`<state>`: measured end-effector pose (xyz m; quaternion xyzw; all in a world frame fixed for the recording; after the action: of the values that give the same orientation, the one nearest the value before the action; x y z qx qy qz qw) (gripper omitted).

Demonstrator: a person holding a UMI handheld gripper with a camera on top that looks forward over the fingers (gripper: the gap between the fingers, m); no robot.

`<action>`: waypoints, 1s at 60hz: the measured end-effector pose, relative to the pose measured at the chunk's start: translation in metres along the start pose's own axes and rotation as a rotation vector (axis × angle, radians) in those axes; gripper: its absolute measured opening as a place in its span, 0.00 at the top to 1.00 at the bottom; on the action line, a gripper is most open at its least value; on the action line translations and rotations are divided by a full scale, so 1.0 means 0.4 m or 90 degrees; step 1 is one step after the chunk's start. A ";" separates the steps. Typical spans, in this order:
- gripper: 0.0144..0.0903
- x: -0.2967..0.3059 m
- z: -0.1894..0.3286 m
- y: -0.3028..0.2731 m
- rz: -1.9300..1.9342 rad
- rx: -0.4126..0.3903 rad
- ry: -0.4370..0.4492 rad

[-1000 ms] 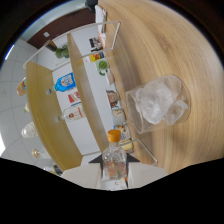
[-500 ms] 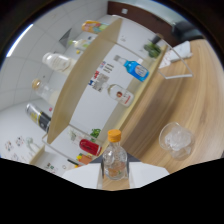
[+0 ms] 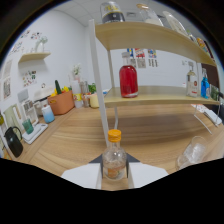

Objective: Make me a cup of Mount Fuji.

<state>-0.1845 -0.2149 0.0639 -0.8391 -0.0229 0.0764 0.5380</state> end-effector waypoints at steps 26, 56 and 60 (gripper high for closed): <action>0.71 -0.017 0.056 0.104 -0.014 -0.101 0.035; 0.06 -0.031 -0.045 0.055 -0.020 -0.089 -0.005; 0.06 -0.016 -0.095 -0.015 -0.016 -0.057 -0.011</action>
<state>-0.1849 -0.2474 0.0856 -0.8615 -0.0417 0.0757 0.5004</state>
